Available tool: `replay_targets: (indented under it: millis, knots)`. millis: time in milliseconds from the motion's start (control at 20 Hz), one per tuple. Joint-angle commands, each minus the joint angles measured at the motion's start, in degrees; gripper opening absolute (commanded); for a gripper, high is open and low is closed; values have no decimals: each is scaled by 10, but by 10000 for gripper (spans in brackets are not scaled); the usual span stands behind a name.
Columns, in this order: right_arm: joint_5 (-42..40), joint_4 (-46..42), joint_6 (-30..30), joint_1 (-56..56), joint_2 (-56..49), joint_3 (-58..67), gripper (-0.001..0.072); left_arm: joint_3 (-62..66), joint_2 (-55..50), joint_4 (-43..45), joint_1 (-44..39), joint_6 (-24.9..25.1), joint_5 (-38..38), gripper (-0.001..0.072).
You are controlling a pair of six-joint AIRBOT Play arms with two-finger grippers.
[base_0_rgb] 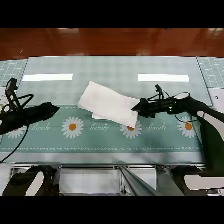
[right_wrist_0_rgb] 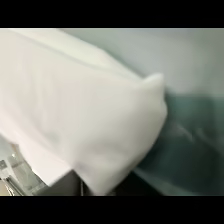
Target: Fold the shirts.
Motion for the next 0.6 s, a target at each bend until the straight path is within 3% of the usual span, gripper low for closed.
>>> replay_targets:
  millis: [0, 100, 300, 550]
  knots:
    - [8, 15, -9, 57, -25, 68, 29, 0, 0, 0, 0, 0, 3, 24]
    - [29, -26, 9, 76, -24, 129, 28, 0, 0, 0, 0, 0, 3, 24]
    - [87, -231, 140, 99, -24, 326, 28, 0, 0, 0, 0, 0, 3, 25]
    - [210, -346, 231, 61, -24, 582, 28, 0, 0, 0, 0, 0, 17, 25]
